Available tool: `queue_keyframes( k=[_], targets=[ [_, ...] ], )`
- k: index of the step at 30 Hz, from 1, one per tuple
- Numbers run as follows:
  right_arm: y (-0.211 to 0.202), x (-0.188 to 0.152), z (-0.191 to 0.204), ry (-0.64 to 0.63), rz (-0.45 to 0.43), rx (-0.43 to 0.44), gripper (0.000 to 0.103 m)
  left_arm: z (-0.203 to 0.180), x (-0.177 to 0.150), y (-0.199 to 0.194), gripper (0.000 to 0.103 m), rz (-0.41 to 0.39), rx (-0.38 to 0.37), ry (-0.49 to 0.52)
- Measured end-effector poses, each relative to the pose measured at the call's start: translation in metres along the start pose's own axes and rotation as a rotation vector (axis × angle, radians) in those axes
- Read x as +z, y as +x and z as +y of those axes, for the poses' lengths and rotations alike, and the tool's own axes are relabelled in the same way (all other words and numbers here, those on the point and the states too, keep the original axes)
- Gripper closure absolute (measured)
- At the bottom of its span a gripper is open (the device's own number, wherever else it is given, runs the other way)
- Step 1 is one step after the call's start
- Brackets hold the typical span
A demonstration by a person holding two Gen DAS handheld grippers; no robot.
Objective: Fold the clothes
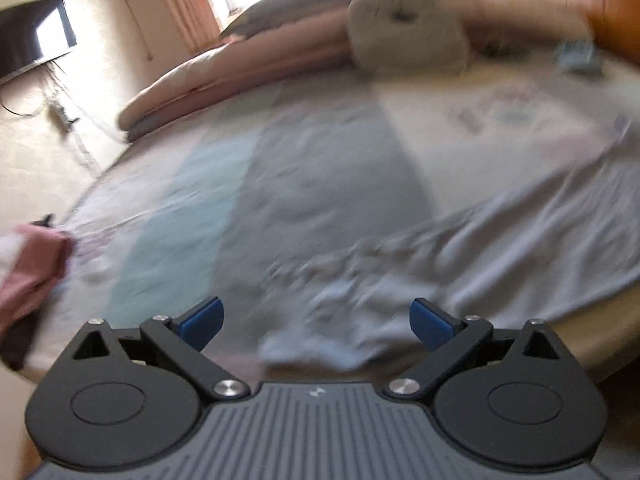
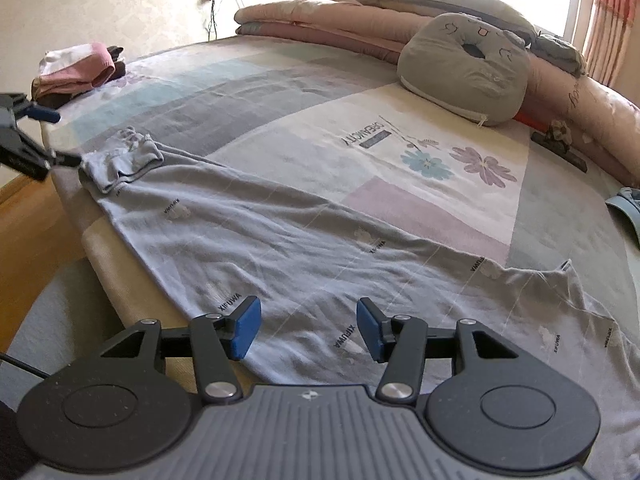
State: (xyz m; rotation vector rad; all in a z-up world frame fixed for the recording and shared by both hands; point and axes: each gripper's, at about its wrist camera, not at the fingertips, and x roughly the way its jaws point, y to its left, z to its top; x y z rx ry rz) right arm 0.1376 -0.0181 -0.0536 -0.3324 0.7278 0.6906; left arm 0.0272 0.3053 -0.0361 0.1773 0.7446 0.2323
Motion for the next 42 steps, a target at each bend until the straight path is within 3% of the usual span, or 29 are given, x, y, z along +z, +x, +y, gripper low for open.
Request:
queue_keyframes(
  k=[3, 5, 9, 11, 14, 23, 26, 28, 30, 33, 37, 42],
  targets=[
    [0.000, 0.000, 0.002, 0.000, -0.004, 0.001, 0.043, -0.017, 0.012, 0.022, 0.003, -0.003, -0.065, 0.008],
    [-0.001, 0.000, 0.003, -0.001, -0.007, -0.002, 0.043, -0.032, 0.013, 0.043, 0.004, 0.037, -0.079, 0.036],
    [-0.008, -0.001, 0.000, 0.010, -0.016, -0.015, 0.042, -0.046, 0.008, 0.074, 0.002, 0.107, 0.023, 0.115],
    [-0.009, -0.002, -0.004, 0.020, -0.015, -0.026, 0.041, -0.041, 0.008, 0.071, 0.002, 0.105, 0.030, 0.112],
    [-0.009, -0.003, -0.009, 0.038, -0.014, -0.040, 0.041, -0.029, 0.010, 0.069, 0.002, 0.111, 0.120, 0.151],
    [0.000, 0.001, -0.009, 0.041, -0.010, -0.020, 0.041, 0.035, 0.016, 0.063, 0.003, 0.122, 0.222, 0.065],
    [0.001, 0.006, -0.008, 0.025, -0.021, 0.019, 0.042, 0.045, 0.013, 0.055, 0.003, 0.101, 0.173, -0.006],
    [0.004, 0.016, -0.003, -0.007, -0.022, 0.069, 0.049, 0.047, 0.009, 0.047, 0.003, 0.086, 0.122, -0.048],
    [0.014, 0.032, 0.003, -0.069, -0.027, 0.113, 0.071, 0.043, 0.003, 0.040, 0.003, 0.074, 0.054, -0.084],
    [0.030, 0.058, 0.015, -0.163, -0.039, 0.179, 0.080, 0.033, -0.004, 0.033, 0.003, 0.061, -0.053, -0.117],
    [0.064, 0.102, 0.035, -0.252, -0.056, 0.287, 0.083, 0.016, -0.010, 0.031, 0.003, 0.045, -0.109, -0.099],
    [0.120, 0.140, 0.052, -0.229, 0.002, 0.451, 0.085, 0.012, -0.014, 0.036, 0.003, 0.059, -0.090, -0.122]
  ],
)
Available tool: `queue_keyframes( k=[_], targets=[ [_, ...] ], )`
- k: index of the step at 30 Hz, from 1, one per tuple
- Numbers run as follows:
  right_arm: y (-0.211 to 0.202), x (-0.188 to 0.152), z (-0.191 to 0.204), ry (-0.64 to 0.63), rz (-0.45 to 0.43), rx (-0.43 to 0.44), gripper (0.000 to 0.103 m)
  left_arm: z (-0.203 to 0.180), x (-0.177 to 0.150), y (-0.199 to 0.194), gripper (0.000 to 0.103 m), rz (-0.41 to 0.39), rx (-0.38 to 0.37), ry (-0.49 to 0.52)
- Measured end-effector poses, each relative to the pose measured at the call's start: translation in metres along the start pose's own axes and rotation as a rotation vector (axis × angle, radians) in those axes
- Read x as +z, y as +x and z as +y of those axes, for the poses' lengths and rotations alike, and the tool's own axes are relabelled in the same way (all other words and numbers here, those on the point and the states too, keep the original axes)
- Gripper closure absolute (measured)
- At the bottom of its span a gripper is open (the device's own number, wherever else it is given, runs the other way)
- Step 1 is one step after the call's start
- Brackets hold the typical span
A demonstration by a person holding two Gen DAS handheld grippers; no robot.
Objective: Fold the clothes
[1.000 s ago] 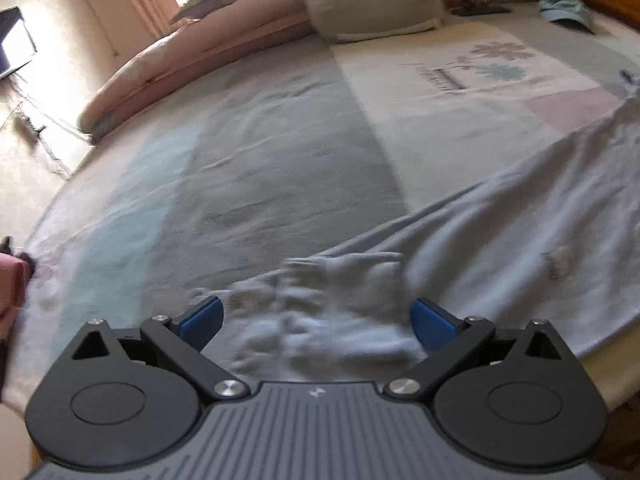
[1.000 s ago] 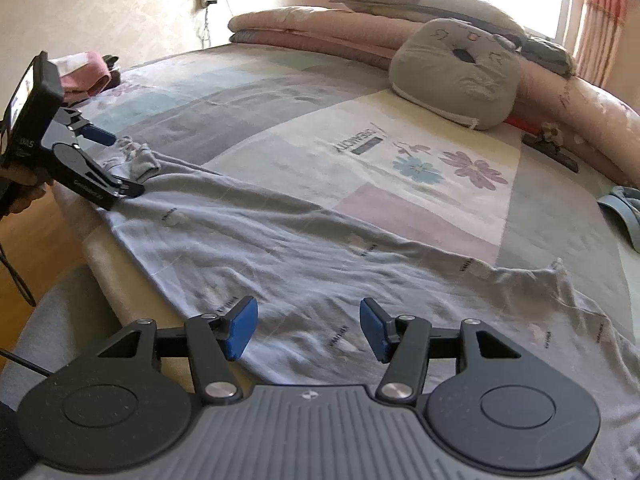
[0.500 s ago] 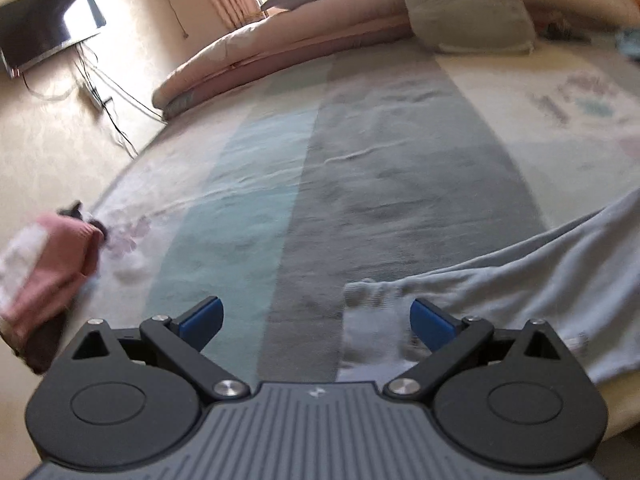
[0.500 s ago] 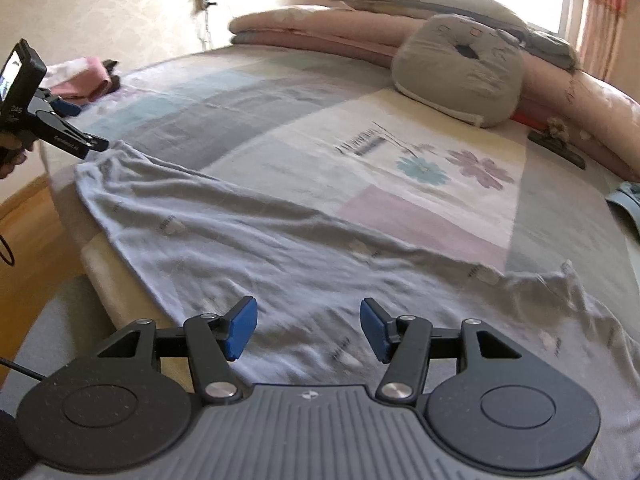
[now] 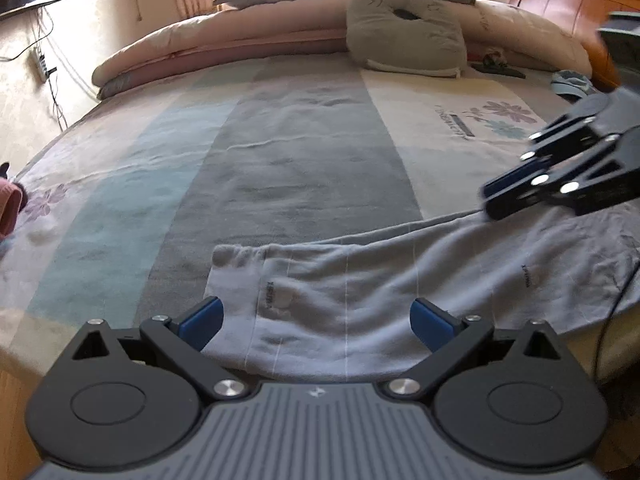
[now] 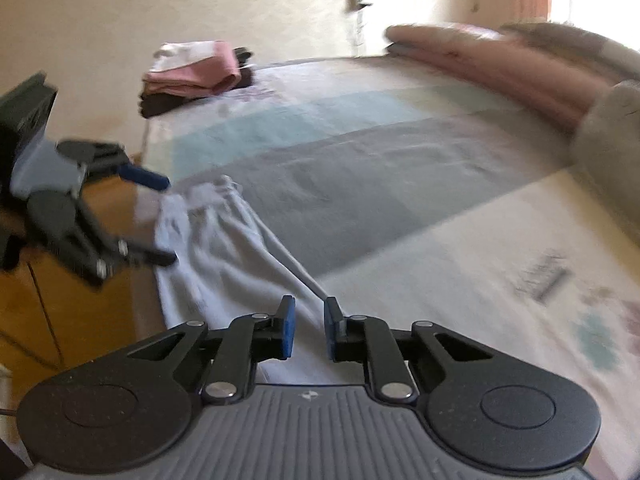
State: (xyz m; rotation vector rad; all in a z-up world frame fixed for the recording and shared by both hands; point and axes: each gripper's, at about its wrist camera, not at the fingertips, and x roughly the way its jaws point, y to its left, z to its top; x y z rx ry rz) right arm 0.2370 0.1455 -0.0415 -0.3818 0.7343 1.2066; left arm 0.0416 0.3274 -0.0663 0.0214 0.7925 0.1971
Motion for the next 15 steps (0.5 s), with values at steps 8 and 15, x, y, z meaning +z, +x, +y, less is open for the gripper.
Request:
queue_keyframes(
  k=[8, 15],
  targets=[
    [0.051, 0.004, 0.004, -0.124, 0.074, 0.026, 0.084, 0.001, -0.007, 0.004, 0.003, -0.004, -0.002, -0.011],
    [0.055, 0.004, 0.010, -0.200, 0.069, 0.004, 0.097, -0.005, -0.005, 0.011, 0.003, -0.010, -0.029, 0.001]
  ],
)
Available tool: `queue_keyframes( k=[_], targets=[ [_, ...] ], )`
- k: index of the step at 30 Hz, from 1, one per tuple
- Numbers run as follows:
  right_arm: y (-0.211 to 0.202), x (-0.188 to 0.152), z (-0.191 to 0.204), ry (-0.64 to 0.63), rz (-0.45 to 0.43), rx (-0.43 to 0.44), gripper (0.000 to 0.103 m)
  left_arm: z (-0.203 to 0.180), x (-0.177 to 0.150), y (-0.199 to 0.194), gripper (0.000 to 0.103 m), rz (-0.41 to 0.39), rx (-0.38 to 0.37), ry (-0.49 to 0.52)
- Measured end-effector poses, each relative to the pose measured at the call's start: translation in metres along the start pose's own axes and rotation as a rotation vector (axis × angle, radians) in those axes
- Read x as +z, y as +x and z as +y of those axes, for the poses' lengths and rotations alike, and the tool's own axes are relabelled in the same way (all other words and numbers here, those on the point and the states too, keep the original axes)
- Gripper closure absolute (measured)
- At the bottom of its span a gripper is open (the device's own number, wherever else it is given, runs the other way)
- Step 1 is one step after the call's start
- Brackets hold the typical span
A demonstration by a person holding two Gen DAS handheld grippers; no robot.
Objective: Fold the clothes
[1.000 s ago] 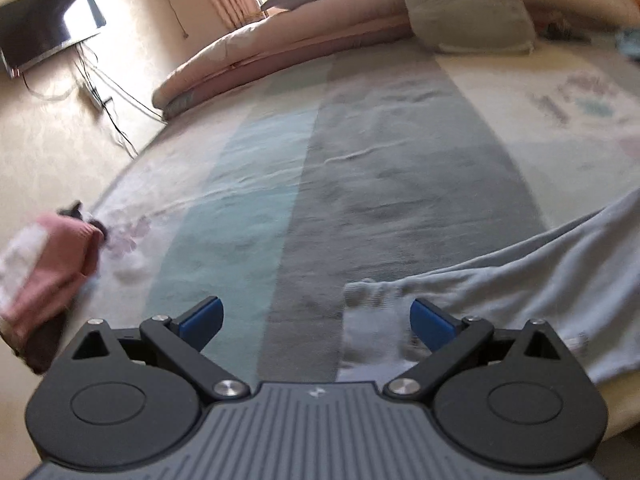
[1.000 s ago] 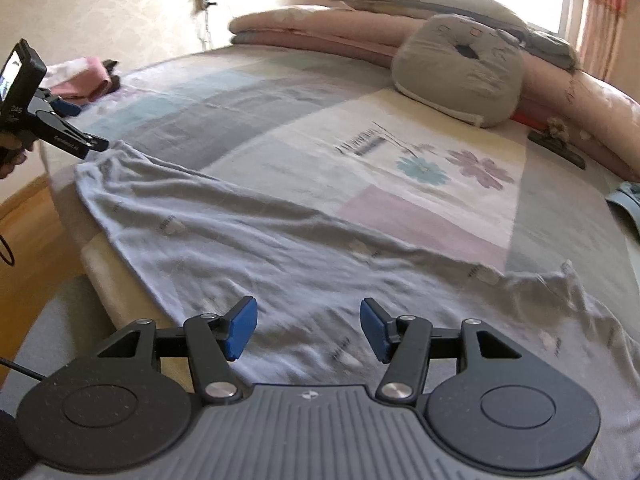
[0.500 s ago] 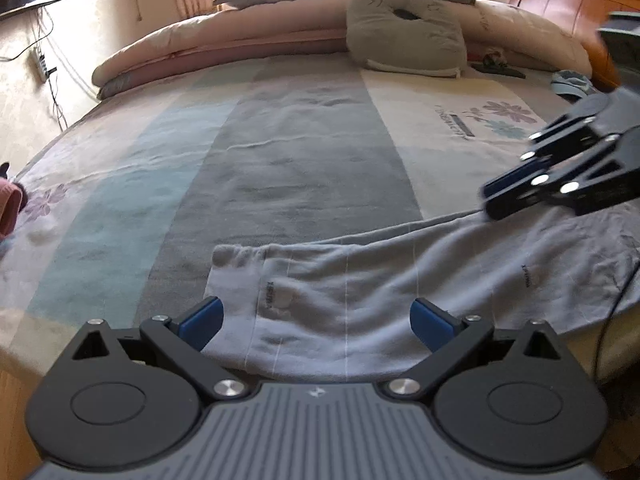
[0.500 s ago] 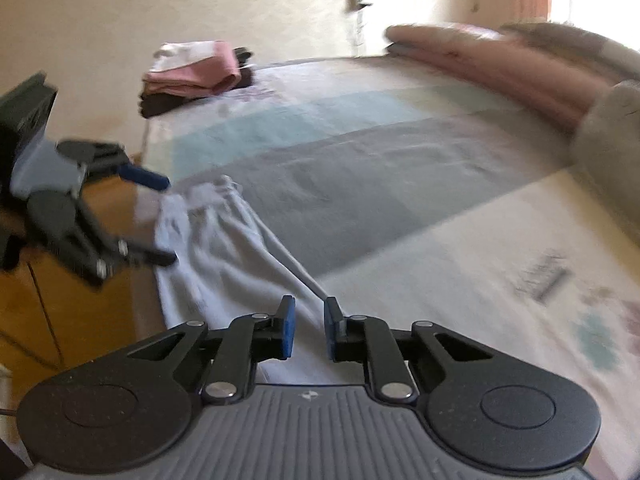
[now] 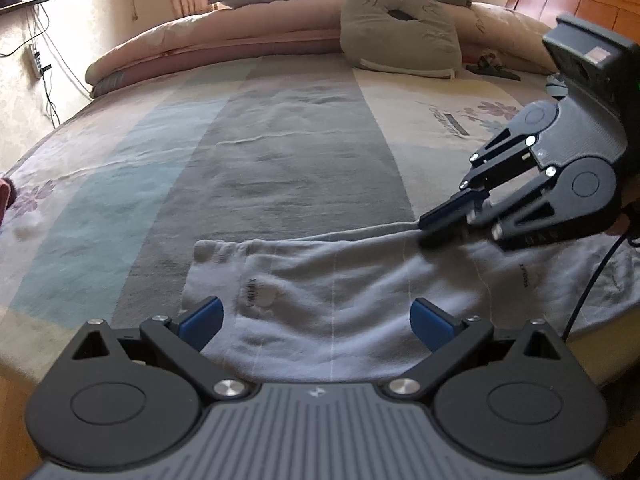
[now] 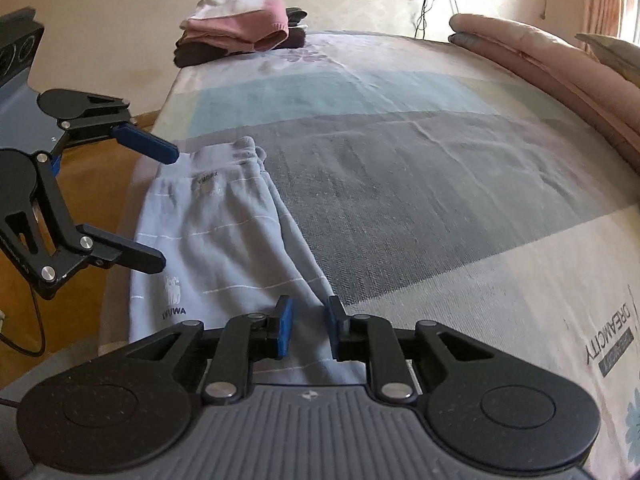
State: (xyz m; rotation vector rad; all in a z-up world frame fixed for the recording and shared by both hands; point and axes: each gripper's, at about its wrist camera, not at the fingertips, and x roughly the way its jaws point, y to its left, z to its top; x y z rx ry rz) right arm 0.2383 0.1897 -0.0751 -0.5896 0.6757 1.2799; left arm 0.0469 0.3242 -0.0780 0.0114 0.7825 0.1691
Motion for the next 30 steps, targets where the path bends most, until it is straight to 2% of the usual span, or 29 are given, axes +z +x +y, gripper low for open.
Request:
queue_keyframes(
  k=[8, 12, 15, 18, 23, 26, 30],
  targets=[
    [-0.018, 0.002, 0.004, -0.020, -0.051, -0.092, 0.100, -0.001, -0.002, 0.006, 0.003, 0.008, -0.044, -0.008],
    [-0.017, 0.004, 0.006, -0.025, -0.028, -0.086, 0.095, -0.003, -0.006, 0.012, 0.003, 0.035, -0.042, -0.001],
    [-0.028, 0.007, 0.009, 0.001, -0.056, -0.088, 0.092, 0.000, -0.006, 0.004, 0.003, 0.000, -0.052, 0.003],
    [-0.042, 0.004, 0.017, -0.007, -0.066, -0.029, 0.084, 0.010, -0.004, 0.002, 0.003, -0.026, -0.074, -0.027],
    [-0.046, -0.018, 0.036, -0.048, -0.010, 0.003, 0.070, 0.031, -0.004, 0.015, 0.003, -0.046, -0.155, -0.088],
    [-0.043, -0.040, 0.047, -0.063, 0.042, -0.030, 0.066, 0.041, -0.007, 0.025, 0.003, -0.036, -0.155, -0.121],
    [-0.068, -0.071, 0.051, 0.012, 0.050, -0.050, 0.062, 0.045, -0.004, 0.023, 0.003, -0.028, -0.170, -0.120]
  ],
)
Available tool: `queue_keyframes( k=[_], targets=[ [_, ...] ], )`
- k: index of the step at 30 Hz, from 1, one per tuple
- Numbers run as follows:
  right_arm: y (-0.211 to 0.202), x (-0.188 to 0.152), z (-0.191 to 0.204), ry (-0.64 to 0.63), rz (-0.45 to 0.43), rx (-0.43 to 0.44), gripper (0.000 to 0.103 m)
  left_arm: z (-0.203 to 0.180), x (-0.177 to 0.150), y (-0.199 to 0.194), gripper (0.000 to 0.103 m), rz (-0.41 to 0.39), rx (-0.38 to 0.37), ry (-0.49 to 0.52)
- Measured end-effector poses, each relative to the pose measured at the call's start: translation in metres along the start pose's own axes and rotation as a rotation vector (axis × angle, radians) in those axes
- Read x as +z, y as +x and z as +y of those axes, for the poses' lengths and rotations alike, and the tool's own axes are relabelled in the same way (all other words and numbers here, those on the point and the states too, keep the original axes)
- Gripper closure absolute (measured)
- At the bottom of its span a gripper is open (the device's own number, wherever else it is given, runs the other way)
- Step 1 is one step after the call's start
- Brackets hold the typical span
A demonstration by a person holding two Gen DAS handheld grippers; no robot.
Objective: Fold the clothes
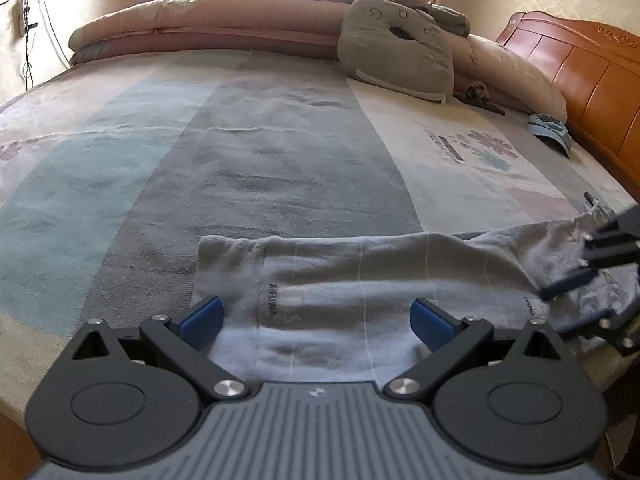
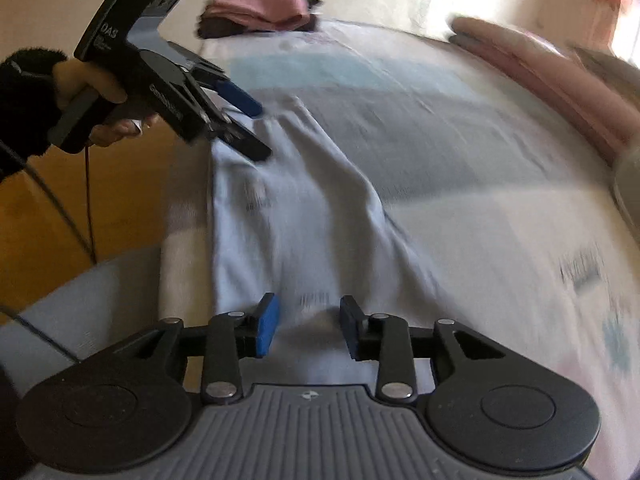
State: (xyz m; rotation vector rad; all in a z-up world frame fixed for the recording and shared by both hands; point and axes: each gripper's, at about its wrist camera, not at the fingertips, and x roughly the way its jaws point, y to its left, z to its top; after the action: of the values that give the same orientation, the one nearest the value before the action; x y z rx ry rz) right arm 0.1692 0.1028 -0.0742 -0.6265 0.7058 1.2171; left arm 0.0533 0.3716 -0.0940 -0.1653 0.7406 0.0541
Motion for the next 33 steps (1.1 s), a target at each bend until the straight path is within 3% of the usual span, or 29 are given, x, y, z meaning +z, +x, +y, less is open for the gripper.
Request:
queue_keyframes(
  k=[5, 13, 17, 19, 23, 25, 27, 33],
  targets=[
    [-0.015, -0.003, 0.002, 0.032, 0.032, -0.035, 0.062, -0.008, 0.010, -0.004, 0.003, -0.024, -0.004, 0.008],
    [-0.004, 0.018, -0.018, 0.138, -0.093, -0.085, 0.055, -0.029, 0.011, 0.008, 0.003, -0.002, -0.050, 0.070],
    [0.015, 0.024, -0.042, 0.253, -0.094, -0.022, 0.045, -0.029, 0.008, 0.013, 0.003, 0.014, -0.004, 0.074],
    [0.029, 0.026, -0.053, 0.289, -0.070, 0.003, 0.045, -0.029, 0.008, 0.014, 0.003, 0.019, 0.022, 0.073],
    [0.026, 0.023, -0.069, 0.349, -0.096, -0.033, 0.054, -0.029, 0.008, 0.013, 0.003, 0.044, 0.076, 0.088],
    [0.010, 0.021, -0.064, 0.351, -0.101, -0.077, 0.050, -0.032, 0.011, 0.008, 0.003, 0.036, 0.062, 0.079],
    [-0.008, 0.016, -0.054, 0.316, -0.116, -0.123, 0.036, -0.041, 0.014, 0.001, 0.003, 0.008, 0.042, 0.106],
    [-0.052, -0.037, -0.037, 0.316, -0.049, -0.315, 0.027, -0.090, 0.013, 0.006, 0.003, 0.011, -0.031, 0.284]
  ],
)
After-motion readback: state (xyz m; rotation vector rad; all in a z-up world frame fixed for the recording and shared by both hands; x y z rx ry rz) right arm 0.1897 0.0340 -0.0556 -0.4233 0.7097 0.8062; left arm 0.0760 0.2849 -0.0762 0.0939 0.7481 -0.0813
